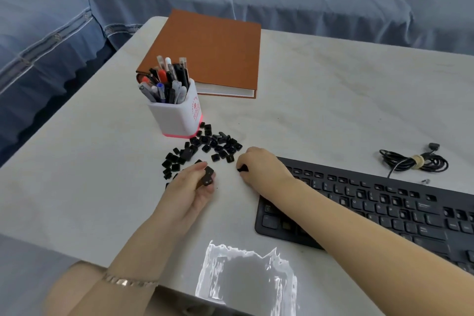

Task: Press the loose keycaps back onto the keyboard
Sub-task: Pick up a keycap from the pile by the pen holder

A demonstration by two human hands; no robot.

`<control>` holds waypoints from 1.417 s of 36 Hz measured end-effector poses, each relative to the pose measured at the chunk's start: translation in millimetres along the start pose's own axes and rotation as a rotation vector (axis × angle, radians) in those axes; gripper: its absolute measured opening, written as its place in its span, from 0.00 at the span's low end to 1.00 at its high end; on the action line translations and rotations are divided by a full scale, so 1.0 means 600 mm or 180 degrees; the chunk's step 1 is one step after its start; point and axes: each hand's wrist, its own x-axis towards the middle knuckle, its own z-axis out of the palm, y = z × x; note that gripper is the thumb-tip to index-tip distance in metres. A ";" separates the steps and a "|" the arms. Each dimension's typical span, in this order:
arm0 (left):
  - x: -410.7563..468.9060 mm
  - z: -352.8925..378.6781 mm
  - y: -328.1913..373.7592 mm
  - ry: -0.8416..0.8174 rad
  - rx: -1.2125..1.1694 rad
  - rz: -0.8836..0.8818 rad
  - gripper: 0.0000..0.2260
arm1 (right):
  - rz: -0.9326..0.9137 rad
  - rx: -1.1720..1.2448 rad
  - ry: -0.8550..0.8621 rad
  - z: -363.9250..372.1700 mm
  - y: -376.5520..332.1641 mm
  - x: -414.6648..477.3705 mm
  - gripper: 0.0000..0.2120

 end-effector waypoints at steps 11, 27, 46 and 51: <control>-0.032 0.013 -0.007 -0.0190 0.0160 -0.0104 0.09 | 0.0808 0.3684 0.0507 -0.007 -0.009 -0.074 0.07; -0.096 0.089 -0.066 -0.1181 0.2188 0.1700 0.11 | 0.1303 0.4620 0.0205 -0.043 0.036 -0.214 0.03; -0.105 0.132 -0.115 -0.0674 0.1567 0.0532 0.06 | 0.1430 0.6368 0.0953 -0.023 0.102 -0.308 0.16; -0.107 0.139 -0.128 -0.0669 0.1799 0.0559 0.09 | 0.1363 0.5939 0.1153 -0.030 0.105 -0.323 0.14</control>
